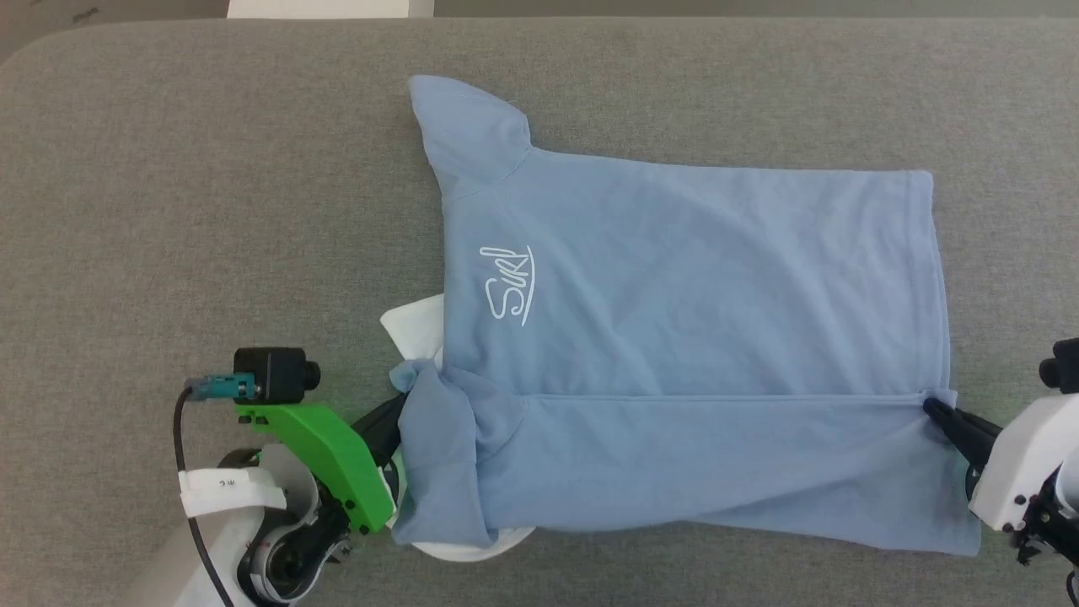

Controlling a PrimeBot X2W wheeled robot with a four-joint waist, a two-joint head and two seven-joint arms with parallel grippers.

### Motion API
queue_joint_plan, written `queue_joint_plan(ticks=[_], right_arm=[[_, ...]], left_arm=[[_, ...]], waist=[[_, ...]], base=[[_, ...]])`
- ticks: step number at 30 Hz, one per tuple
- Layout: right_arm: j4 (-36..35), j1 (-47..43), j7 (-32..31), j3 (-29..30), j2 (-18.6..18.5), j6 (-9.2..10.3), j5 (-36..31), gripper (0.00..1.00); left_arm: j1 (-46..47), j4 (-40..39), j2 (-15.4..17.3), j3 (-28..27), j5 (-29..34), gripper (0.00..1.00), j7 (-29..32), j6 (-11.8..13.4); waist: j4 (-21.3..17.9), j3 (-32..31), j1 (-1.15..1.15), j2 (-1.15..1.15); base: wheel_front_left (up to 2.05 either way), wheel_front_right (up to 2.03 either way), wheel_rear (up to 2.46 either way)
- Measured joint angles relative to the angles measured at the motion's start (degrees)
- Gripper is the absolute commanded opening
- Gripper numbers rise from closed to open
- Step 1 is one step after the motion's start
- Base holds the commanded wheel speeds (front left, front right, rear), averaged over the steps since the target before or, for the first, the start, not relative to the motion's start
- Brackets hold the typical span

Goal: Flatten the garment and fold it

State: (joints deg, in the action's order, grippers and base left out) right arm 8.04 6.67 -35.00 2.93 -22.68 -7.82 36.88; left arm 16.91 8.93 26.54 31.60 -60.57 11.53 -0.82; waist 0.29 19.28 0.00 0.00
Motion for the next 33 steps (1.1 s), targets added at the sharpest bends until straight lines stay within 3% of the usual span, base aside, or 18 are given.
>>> queue_joint_plan(ticks=[1,2,3,4,5,6,8,9,10,11,17,25,29,33], right_arm=[[0.6,0.4,0.2,-0.1,0.0,-0.05,0.0,0.0],[1.2,0.8,0.2,-0.2,0.0,-0.24,0.1,0.07],[1.6,1.0,0.2,-0.3,0.0,-0.27,0.3,0.32],[2.0,1.2,0.2,-0.3,0.0,-0.29,0.6,0.76],[2.3,1.3,0.2,-0.3,0.1,-0.29,0.8,1.0],[2.5,1.3,0.2,-0.2,0.2,-0.29,1.1,1.0],[2.4,1.3,0.2,-0.1,0.4,-0.29,2.1,1.0],[2.0,1.1,0.2,-0.1,0.5,-0.29,2.5,1.0],[1.6,0.8,0.2,0.0,0.6,-0.26,2.7,1.0],[0.9,0.1,0.3,0.3,0.7,-0.21,3.0,1.0],[-7.9,-7.0,4.1,4.5,1.6,0.25,3.4,1.0],[-19.4,-12.9,20.0,10.0,7.3,0.25,-8.4,1.0],[-20.7,-15.0,28.9,10.2,12.3,0.24,-17.5,1.0],[-19.5,-16.2,36.4,9.8,16.8,0.24,-25.6,1.0]], left_arm=[[0.2,0.4,-0.1,0.0,-0.3,0.0,0.0,-0.2],[0.4,0.7,-0.4,-0.1,-0.6,0.0,0.1,-0.3],[0.4,0.9,-0.6,-0.2,-1.1,0.0,0.1,-0.4],[0.4,1.0,-0.7,-0.4,-1.6,0.0,0.1,-0.6],[0.4,1.0,-0.8,-0.5,-2.0,0.0,0.1,-0.6],[0.3,1.0,-0.9,-0.6,-2.3,0.0,0.1,-0.7],[-0.2,0.2,-0.9,-1.0,-2.7,0.2,0.0,-0.8],[-0.8,-0.5,-0.8,-1.4,-3.2,0.4,0.0,-0.8],[-1.3,-1.3,-0.8,-1.7,-3.8,0.65,-0.2,-0.8],[-2.2,-2.4,-0.7,-2.2,-4.2,1.0,-0.8,-0.8],[-8.7,-11.1,0.7,-5.8,-3.6,1.0,-8.1,1.0],[-15.6,-19.0,1.1,-11.3,10.7,1.0,-24.9,9.6],[-18.6,-21.5,-2.9,-14.3,21.0,1.0,-26.1,13.2],[-22.5,-23.3,-9.2,-17.5,30.8,1.0,-26.3,13.1]], waist=[[0.0,0.0,0.0,0.0],[0.0,0.0,0.0,0.0],[0.0,-0.1,0.0,0.0],[0.0,-0.2,0.0,0.0],[0.0,-0.4,0.0,0.0],[0.0,-0.7,0.0,0.0],[0.1,-1.4,0.0,0.0],[0.1,-1.9,0.0,0.0],[0.1,-2.3,0.0,0.0],[0.2,-2.8,0.0,0.0],[0.7,-6.5,0.0,0.0],[1.9,-10.5,0.0,0.0],[2.5,-11.8,0.0,0.0],[2.7,-12.9,0.0,0.0]], base=[[0.0,0.0,0.0],[0.0,0.0,0.0],[0.0,0.0,0.0],[0.0,0.0,0.0],[0.0,0.0,0.0],[0.0,0.0,0.0],[0.0,0.0,0.0],[0.0,0.0,0.0],[0.0,0.0,0.0],[0.0,0.0,0.0],[0.0,0.0,0.0],[0.0,0.0,0.0],[0.0,0.0,0.0],[0.0,0.0,0.0]])
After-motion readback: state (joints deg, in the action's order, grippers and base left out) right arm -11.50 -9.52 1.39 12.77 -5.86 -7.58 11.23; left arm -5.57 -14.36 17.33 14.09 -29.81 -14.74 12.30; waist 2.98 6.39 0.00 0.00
